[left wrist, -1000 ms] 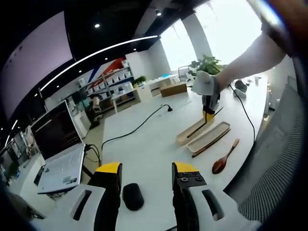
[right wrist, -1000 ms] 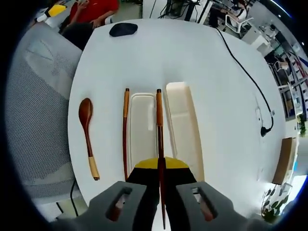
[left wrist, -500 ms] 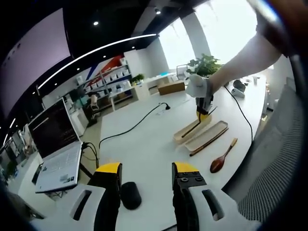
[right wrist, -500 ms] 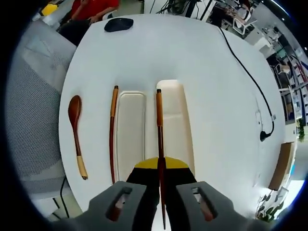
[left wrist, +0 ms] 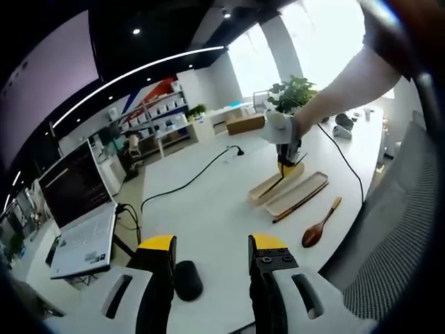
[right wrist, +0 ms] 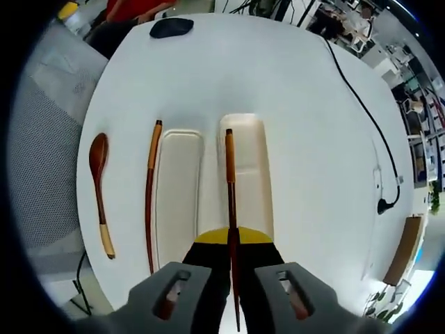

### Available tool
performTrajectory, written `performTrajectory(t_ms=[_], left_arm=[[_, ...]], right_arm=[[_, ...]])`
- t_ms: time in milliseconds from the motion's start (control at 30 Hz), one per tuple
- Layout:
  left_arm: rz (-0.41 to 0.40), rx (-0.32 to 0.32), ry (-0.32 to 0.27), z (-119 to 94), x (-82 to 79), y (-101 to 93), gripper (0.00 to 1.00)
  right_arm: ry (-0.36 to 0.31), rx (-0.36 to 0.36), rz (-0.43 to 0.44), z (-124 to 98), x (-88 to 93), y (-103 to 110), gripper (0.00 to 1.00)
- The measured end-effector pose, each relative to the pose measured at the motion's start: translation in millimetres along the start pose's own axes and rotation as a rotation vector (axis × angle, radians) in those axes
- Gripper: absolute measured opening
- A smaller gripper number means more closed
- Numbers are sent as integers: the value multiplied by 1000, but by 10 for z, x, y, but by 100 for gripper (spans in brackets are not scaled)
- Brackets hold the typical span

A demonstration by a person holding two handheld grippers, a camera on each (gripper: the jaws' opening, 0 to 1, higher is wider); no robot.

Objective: Arrange the utensils inside the cutlery case until each visible utensil rests in its matching compartment.

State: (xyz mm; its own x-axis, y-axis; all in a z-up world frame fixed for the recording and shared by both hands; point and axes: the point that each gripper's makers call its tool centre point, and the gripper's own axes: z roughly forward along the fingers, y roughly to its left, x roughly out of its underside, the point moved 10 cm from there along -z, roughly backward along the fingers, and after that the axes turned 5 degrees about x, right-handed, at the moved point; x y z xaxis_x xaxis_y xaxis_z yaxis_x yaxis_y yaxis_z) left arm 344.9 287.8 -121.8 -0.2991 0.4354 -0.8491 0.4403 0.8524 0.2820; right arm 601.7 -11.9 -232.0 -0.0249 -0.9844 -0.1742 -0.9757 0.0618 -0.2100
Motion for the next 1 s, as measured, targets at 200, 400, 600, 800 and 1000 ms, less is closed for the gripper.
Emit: performTrajectory(t_ms=[200,400,600,800,1000], left_arm=[[4,13,12,6,-6,-17,42],[5,19,20,12,-8,-22,42],[8,25,29,21,-6,-32,42],[12,36,36,21,-6,-39,42],[11,36,40,20,-5,-41,42]], right_arm=[[9,-7,-22,88,-36,5,0],[15,-4,-41,133,-32,-29,0],[8,2,-30,155,-39,-49,0],[10,-10,-23,213,-47,-50,0],[13,-18,-23,262,-38,-63,0]])
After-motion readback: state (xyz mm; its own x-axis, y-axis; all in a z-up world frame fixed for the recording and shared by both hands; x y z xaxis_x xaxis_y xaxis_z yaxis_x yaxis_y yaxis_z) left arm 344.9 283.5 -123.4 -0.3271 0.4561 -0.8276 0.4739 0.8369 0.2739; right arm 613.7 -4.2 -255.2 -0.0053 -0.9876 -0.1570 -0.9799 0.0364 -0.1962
